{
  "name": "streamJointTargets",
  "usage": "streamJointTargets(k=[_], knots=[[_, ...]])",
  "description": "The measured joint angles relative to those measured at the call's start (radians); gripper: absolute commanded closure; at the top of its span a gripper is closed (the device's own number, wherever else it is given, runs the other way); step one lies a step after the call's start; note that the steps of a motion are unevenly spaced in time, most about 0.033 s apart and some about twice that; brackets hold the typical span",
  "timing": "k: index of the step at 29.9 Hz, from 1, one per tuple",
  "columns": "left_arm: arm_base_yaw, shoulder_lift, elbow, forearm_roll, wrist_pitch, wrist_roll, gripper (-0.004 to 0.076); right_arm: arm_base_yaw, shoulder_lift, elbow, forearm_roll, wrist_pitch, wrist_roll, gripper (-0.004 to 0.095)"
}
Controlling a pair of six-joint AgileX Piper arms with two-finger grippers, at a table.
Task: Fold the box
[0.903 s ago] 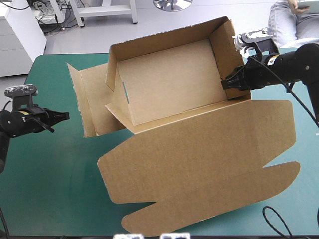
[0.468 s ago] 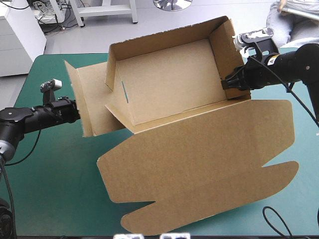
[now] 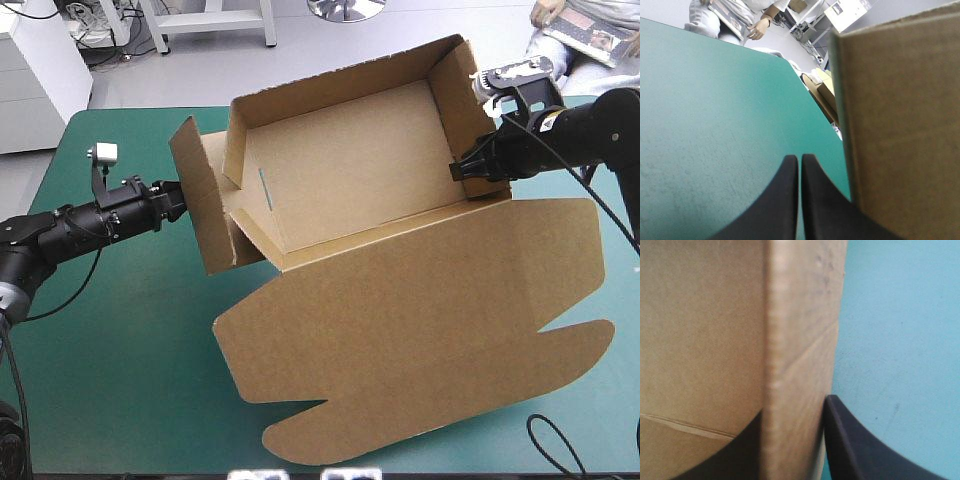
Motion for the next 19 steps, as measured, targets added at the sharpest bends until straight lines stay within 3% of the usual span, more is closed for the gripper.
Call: streamJointTargets(k=[11, 19], knots=[[-0.159, -0.007, -0.047, -0.002, 0.003, 0.000, 0.0717, -0.002, 0.048, 0.000, -0.037, 0.000, 0.025, 0.0925], [-0.176, -0.007, -0.094, -0.001, 0.009, 0.000, 0.0710, -0.002, 0.071, 0.000, -0.051, 0.000, 0.031, 0.0925]])
